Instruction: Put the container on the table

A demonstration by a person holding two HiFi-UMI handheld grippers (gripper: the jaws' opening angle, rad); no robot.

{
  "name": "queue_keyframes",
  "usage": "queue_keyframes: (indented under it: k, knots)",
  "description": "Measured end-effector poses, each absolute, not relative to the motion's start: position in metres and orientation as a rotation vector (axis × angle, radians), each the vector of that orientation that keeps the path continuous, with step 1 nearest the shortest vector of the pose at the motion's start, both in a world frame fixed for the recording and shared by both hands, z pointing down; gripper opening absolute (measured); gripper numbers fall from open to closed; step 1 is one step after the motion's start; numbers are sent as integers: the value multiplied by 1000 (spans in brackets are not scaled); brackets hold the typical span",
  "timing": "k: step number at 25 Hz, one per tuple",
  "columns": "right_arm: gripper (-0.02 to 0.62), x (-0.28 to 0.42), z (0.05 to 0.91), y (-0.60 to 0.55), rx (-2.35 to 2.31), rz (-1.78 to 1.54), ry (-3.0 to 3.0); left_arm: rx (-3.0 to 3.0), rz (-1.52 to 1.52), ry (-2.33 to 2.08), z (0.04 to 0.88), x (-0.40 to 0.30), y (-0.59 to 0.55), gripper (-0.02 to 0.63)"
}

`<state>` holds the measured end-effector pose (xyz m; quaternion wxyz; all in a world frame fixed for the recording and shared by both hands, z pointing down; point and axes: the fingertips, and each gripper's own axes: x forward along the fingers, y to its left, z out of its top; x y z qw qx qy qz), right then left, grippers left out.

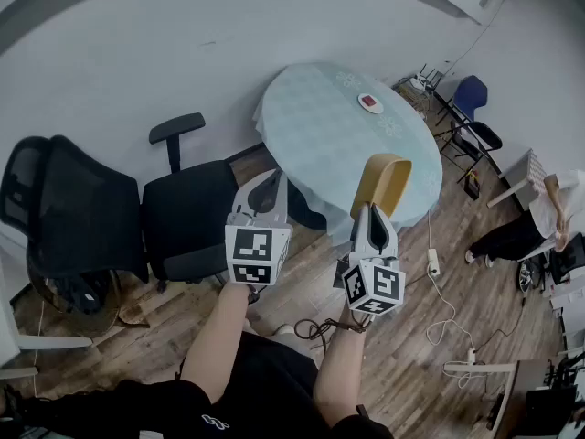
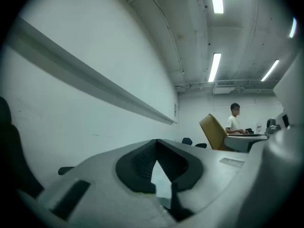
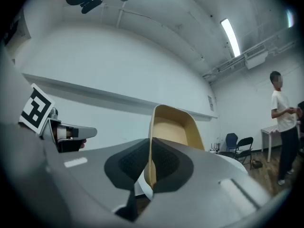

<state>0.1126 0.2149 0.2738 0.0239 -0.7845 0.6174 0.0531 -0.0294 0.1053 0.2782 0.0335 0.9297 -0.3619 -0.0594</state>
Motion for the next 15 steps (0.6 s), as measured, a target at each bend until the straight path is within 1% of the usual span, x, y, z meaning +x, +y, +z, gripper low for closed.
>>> queue_keyframes:
  k: [15]
  knots:
    - [25, 114, 258, 210, -2350, 135, 1851, 2817, -229, -1094, 274, -35, 78, 2]
